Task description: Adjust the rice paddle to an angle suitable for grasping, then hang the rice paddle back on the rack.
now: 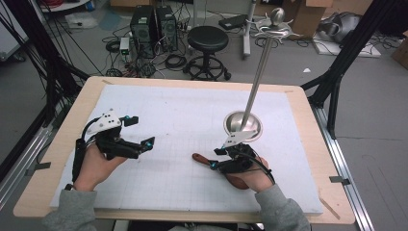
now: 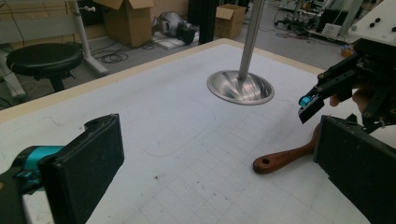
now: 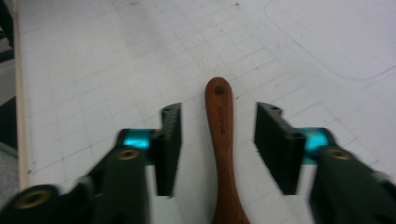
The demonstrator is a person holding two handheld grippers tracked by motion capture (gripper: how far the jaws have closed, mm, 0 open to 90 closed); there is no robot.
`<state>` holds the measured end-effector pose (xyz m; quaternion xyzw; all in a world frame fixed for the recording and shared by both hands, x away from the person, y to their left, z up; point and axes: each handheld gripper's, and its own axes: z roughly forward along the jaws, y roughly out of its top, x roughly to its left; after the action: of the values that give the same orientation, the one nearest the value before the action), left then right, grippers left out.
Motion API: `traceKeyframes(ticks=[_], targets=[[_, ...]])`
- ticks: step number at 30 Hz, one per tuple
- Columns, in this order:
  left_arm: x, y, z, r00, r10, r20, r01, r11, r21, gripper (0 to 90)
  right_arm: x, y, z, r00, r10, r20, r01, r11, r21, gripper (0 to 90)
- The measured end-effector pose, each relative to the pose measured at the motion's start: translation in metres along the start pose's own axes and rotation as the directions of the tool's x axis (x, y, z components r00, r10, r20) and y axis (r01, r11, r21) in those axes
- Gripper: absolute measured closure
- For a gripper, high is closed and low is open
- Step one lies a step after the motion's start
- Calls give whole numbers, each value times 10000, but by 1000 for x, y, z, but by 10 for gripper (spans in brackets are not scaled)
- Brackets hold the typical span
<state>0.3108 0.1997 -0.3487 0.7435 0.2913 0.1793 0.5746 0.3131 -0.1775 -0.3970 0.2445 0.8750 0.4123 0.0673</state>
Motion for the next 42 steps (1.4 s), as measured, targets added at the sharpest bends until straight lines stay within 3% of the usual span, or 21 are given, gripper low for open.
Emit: traceKeyframes(ticks=[5, 13, 30, 42], targets=[[0, 0, 0, 10000, 30, -11, -30, 10000, 9, 23, -4, -2, -4, 9985, 492, 241, -486, 9985, -249, 198], [1, 1, 0, 10000, 10, -7, -10, 10000, -26, 23, -6, -3, -9, 9965, 745, 388, -721, 9956, -595, 4], [0, 1, 3, 10000, -1, 50, 1, 10000, 51, 23, -7, -4, -10, 9991, 353, 231, -346, 9989, -304, 4], [-2, 0, 3, 10000, 11, 35, -12, 10000, 67, 23, -2, -1, -2, 9999, 92, -107, -88, 9991, 412, 7]])
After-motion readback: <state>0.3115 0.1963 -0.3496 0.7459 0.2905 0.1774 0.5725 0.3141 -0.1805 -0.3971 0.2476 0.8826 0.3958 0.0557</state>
